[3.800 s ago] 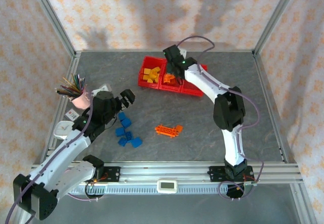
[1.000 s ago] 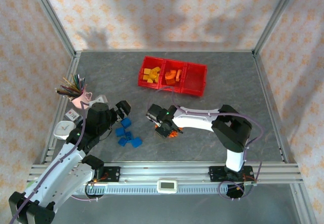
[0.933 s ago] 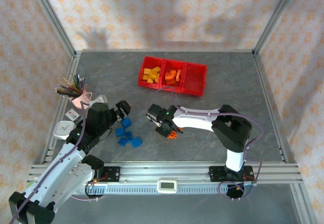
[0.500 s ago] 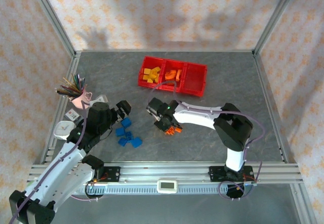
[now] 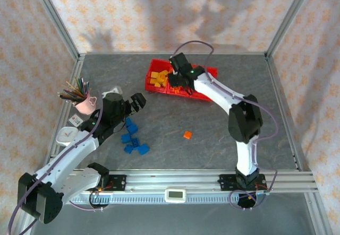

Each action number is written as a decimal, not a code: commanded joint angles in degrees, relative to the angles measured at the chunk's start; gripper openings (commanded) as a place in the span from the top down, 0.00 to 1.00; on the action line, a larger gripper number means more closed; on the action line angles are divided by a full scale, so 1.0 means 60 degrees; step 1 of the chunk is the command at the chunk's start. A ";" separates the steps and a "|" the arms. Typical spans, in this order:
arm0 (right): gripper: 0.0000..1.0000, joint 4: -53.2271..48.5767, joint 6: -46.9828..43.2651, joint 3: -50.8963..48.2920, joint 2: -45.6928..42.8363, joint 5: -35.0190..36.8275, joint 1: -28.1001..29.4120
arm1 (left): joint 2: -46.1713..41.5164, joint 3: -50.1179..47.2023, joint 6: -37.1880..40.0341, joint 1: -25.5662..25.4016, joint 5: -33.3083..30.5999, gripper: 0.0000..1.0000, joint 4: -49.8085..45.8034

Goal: Sort the legos into containers by color
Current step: Place the lego in the container, then pick up the lego from the bottom-center of the table.

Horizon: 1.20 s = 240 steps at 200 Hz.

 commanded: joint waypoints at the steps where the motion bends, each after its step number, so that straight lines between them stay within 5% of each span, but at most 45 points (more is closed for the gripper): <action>1: 0.78 -0.0443 0.0523 0.1169 0.1034 0.0763 -0.0317 | 0.0402 0.0493 0.0340 0.0070 0.0180 0.01 0.0733; 31: 0.76 -0.0384 0.0701 0.2351 0.2040 0.0760 -0.0741 | 0.0865 0.0802 0.0413 0.0072 0.0215 0.01 0.0948; 48: 0.59 -0.0697 0.0694 0.3128 0.2522 0.0852 -0.0799 | 0.1016 0.0863 0.0429 0.0071 0.0259 0.01 0.1006; 80: 0.47 -0.0802 0.0707 0.3159 0.2167 0.0508 -0.0777 | 0.1039 0.0922 0.0465 0.0070 0.0290 0.01 0.0947; 173: 0.35 0.0201 0.2245 -0.3798 -0.3074 0.1082 0.0161 | -0.0076 0.0146 0.0695 -0.0035 0.0751 0.01 0.0406; 240: 0.29 0.0056 0.4801 -0.7891 -0.5730 0.1538 0.1192 | -0.0721 -0.0732 0.0598 -0.1194 0.0086 0.01 0.0111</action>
